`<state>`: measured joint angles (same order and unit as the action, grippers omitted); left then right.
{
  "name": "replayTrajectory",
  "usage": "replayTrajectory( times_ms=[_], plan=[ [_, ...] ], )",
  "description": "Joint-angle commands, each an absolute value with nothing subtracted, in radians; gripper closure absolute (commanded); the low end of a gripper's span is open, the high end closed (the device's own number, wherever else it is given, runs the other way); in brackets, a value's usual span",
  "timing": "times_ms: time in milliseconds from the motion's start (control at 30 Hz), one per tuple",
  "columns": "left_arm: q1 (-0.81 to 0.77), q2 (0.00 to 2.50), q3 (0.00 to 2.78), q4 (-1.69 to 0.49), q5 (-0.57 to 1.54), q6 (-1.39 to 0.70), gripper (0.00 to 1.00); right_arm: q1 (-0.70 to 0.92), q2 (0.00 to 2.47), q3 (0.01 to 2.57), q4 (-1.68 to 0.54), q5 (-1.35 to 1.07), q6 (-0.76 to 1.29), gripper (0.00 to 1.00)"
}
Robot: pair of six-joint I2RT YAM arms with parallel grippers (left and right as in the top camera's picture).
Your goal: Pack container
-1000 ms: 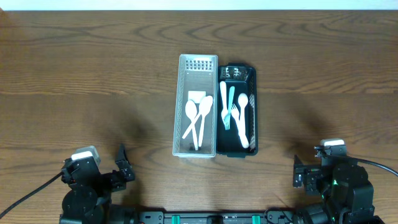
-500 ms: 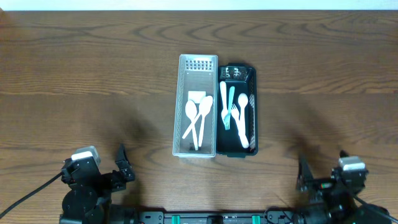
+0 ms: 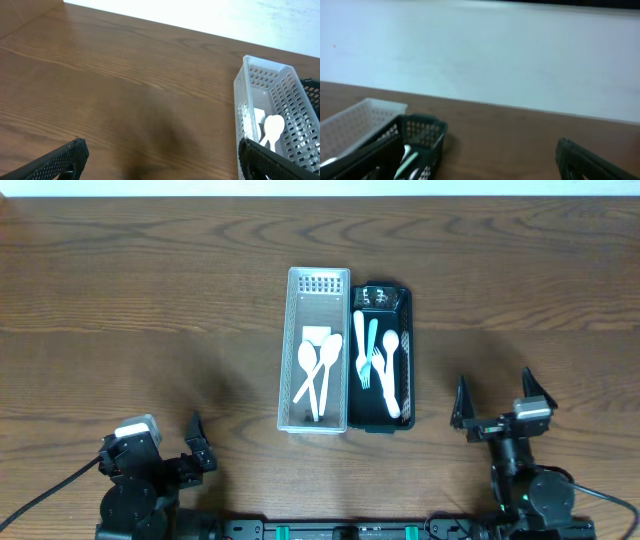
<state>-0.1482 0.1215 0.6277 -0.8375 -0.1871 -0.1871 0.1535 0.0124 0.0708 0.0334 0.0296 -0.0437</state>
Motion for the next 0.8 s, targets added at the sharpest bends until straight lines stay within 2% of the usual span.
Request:
replayTrajectory(
  times_ms=[0,133,767],
  plan=[
    [-0.153,0.115,0.629,-0.837,-0.196,-0.199,0.02,0.143,0.006,0.01,0.058,0.022,-0.121,0.01],
    [-0.153,0.115,0.629,-0.837,-0.196,-0.199,0.02,0.145,0.006,0.006,-0.077,0.007,-0.12,0.01],
    [-0.153,0.115,0.629,-0.837,-0.196,-0.199,0.02,0.143,0.012,0.006,-0.074,0.007,-0.121,0.01]
  ],
)
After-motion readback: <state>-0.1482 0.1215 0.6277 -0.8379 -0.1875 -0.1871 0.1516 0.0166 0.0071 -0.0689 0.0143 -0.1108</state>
